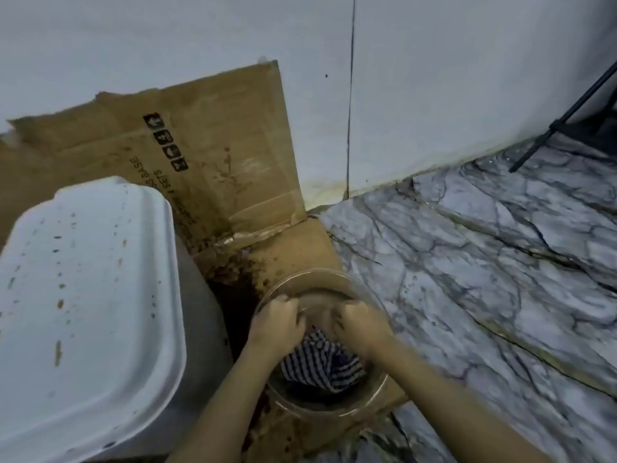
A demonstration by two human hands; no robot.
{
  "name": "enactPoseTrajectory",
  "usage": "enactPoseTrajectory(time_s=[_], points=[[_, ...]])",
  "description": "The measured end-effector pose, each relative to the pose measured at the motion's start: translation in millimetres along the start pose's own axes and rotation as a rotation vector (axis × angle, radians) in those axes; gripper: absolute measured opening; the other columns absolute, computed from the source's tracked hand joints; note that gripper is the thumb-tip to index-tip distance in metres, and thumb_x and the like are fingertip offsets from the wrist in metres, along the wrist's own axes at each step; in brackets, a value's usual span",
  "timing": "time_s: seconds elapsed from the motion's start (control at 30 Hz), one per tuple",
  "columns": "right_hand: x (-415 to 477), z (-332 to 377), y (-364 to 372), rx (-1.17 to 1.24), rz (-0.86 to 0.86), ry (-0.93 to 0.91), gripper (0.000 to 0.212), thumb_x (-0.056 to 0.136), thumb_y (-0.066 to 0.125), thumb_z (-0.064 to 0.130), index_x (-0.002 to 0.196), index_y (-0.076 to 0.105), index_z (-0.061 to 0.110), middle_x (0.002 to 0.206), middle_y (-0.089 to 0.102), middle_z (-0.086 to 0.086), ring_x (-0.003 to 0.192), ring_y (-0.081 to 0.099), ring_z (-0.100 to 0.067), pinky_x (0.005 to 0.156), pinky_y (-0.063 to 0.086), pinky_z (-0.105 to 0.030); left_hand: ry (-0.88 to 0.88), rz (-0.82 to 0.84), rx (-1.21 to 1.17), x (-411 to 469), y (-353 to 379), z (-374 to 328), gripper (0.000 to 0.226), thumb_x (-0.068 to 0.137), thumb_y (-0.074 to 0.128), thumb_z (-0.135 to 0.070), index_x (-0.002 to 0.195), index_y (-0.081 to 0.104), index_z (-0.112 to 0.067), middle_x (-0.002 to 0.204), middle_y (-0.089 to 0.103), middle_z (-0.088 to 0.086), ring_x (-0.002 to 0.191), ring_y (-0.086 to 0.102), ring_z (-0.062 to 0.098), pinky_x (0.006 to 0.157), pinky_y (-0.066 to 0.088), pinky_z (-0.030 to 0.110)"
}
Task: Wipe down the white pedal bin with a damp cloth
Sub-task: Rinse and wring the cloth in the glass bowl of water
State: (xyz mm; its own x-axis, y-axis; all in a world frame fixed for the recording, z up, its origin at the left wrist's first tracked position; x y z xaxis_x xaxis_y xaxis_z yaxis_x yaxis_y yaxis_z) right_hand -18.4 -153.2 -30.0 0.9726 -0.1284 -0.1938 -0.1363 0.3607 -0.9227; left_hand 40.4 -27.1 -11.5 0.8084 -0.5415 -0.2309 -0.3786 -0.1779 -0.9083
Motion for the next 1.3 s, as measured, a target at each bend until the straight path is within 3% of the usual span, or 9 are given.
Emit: enactPoseTrajectory(time_s=[0.17,0.27,0.4,0.57,0.67,0.77,0.87,1.1,1.3], points=[[12,-14,55,0.125,0.167,0.107,0.050,0.087,0.056,0.034,0.130,0.044,0.011,0.130,0.052,-0.013,0.111,0.055,-0.032,0.083,0.047,-0.036,-0.067,0.272,-0.037,12,57,25,0.045,0.091,0.054,-0.030,0.132,0.047,-0.015,0.134,0.045,0.006,0.122,0.047,0.025,0.096,0.044,0.034],[16,-24,85,0.157,0.283,0.188,0.089,0.076,0.070,0.042,0.145,0.021,0.015,0.150,0.026,-0.012,0.133,0.034,-0.034,0.107,0.035,-0.042,-0.077,0.373,0.004,16,88,34,0.057,0.087,0.059,-0.033,0.137,0.039,-0.015,0.139,0.040,0.009,0.127,0.042,0.027,0.100,0.042,0.037],[16,-33,114,0.097,0.427,0.207,0.111,0.068,0.076,0.048,0.148,0.006,0.016,0.155,0.011,-0.013,0.141,0.017,-0.037,0.113,0.024,-0.050,-0.097,0.448,0.054,22,112,41,0.060,0.084,0.062,-0.031,0.135,0.036,-0.014,0.136,0.043,0.011,0.124,0.045,0.029,0.097,0.044,0.040],[22,-36,121,0.263,0.385,0.208,0.093,0.071,0.076,0.031,0.145,0.023,0.010,0.146,0.036,-0.014,0.132,0.038,-0.031,0.105,0.035,-0.034,-0.119,0.387,-0.078,29,122,47,0.017,0.087,0.053,-0.025,0.099,0.058,-0.014,0.108,0.064,0.010,0.099,0.060,0.030,0.082,0.050,0.037],[24,-39,119,0.502,0.316,0.260,0.046,0.074,0.072,0.018,0.117,0.059,0.006,0.112,0.065,-0.012,0.105,0.060,-0.022,0.087,0.045,-0.028,-0.194,0.267,-0.355,32,122,50,0.015,0.087,0.056,-0.026,0.074,0.057,-0.018,0.086,0.065,0.007,0.086,0.064,0.027,0.076,0.052,0.038],[22,-47,116,0.761,0.240,0.379,0.012,0.073,0.074,0.015,0.075,0.066,0.005,0.077,0.067,-0.012,0.074,0.061,-0.017,0.071,0.048,-0.032,-0.294,0.120,-0.641,30,118,52,0.016,0.085,0.064,-0.028,0.089,0.068,-0.013,0.086,0.069,0.006,0.084,0.066,0.022,0.079,0.054,0.037],[19,-47,114,1.143,0.218,0.498,0.005,0.081,0.068,0.013,0.081,0.068,0.008,0.085,0.071,-0.013,0.078,0.068,-0.023,0.076,0.054,-0.034,-0.435,-0.012,-0.857,25,120,57,0.020,0.085,0.066,-0.029,0.101,0.066,-0.017,0.101,0.068,0.003,0.094,0.064,0.019,0.087,0.052,0.037],[14,-53,122,1.452,0.276,0.610,0.051,0.082,0.068,0.011,0.123,0.039,0.016,0.118,0.058,-0.010,0.105,0.061,-0.026,0.088,0.053,-0.041,-0.786,0.071,-1.173,20,141,50,0.057,0.090,0.057,-0.037,0.140,0.037,-0.017,0.134,0.050,0.006,0.121,0.050,0.026,0.098,0.045,0.040],[15,-44,127,1.236,0.492,0.453,0.061,0.067,0.075,0.005,0.121,0.049,0.016,0.116,0.063,-0.008,0.110,0.059,-0.024,0.100,0.046,-0.043,-0.765,0.162,-1.522,19,137,30,0.034,0.099,0.040,-0.012,0.132,0.048,-0.008,0.125,0.059,0.015,0.105,0.058,0.024,0.086,0.048,0.034]])
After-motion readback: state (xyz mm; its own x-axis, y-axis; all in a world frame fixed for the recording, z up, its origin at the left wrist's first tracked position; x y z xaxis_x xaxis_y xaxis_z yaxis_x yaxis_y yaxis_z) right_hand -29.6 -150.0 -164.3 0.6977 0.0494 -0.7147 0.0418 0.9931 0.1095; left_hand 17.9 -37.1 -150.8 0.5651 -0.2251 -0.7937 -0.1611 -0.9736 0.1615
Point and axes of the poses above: each hand's wrist, its own x-axis towards the middle knuckle, its own y-axis out of the palm, z = x × y, the point moved 5 cm from there along x, towards the middle knuckle
